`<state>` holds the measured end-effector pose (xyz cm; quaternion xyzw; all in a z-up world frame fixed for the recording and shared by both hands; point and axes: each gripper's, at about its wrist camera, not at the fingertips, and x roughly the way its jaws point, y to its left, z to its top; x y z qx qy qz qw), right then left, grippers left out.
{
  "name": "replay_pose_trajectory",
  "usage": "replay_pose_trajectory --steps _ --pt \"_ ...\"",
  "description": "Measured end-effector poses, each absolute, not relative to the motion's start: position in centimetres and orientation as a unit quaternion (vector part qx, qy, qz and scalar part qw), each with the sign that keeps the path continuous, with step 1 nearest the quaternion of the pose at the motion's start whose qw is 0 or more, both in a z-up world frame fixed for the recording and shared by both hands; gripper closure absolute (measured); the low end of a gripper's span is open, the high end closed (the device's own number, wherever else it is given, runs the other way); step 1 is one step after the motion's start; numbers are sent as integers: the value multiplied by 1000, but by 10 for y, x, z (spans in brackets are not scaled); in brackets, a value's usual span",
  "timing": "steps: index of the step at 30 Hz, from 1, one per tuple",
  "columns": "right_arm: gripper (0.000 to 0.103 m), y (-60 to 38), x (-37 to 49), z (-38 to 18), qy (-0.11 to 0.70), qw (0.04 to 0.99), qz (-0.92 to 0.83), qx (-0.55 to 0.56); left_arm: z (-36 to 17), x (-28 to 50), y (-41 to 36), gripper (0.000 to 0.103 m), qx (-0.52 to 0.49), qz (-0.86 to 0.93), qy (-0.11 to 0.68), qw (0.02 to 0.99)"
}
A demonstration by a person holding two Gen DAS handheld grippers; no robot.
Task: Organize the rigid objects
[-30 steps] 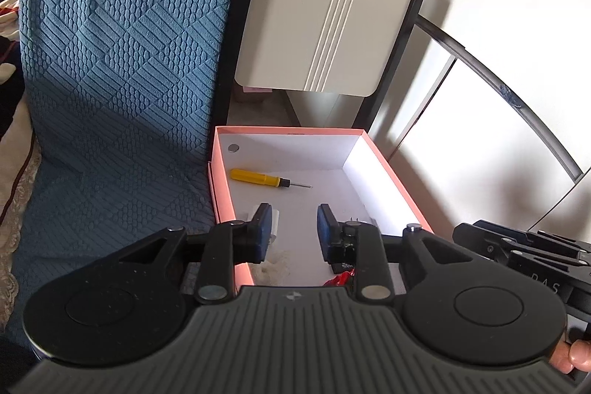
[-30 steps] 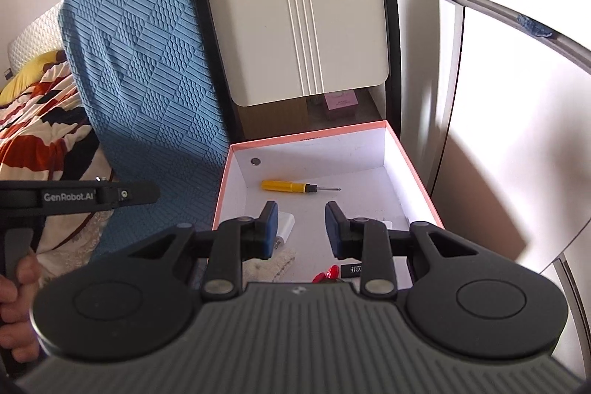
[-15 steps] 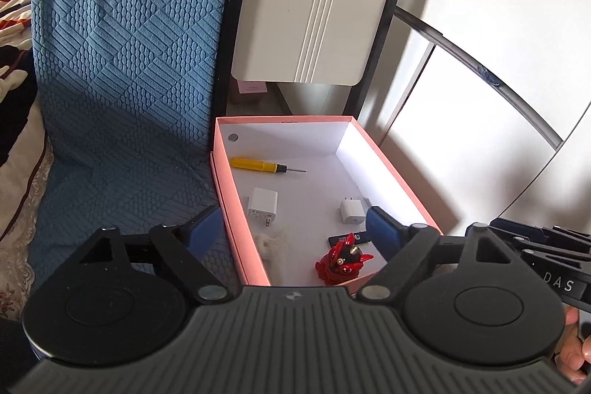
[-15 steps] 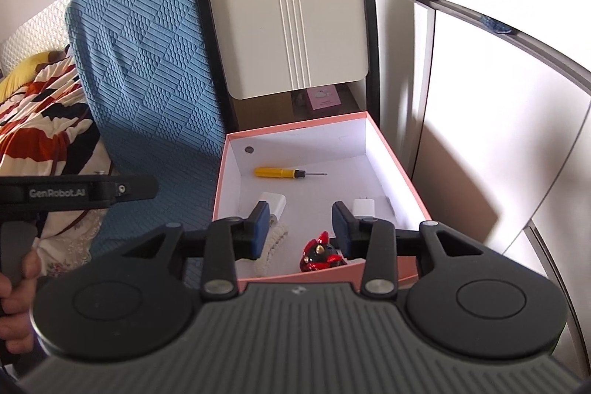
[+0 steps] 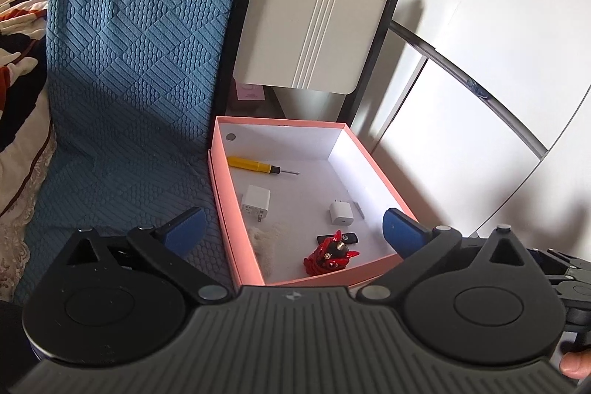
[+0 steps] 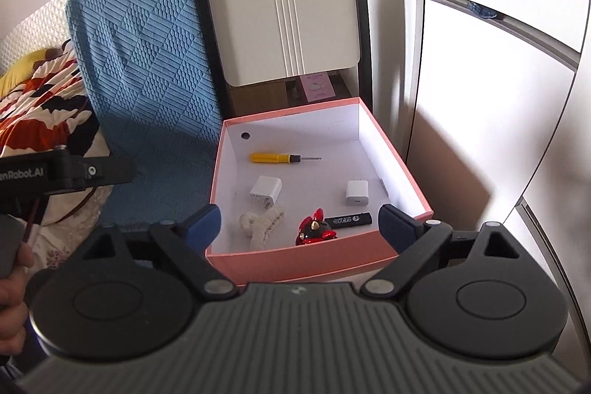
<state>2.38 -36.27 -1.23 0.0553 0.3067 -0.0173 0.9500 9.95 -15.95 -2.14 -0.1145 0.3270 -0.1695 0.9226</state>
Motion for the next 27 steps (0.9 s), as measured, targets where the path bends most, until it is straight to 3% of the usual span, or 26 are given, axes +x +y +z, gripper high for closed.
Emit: replay_pose_trajectory --steps 27 --pt "9 -366 8 -22 310 947 -36 72 -18 87 -163 0 -100 -166 325 926"
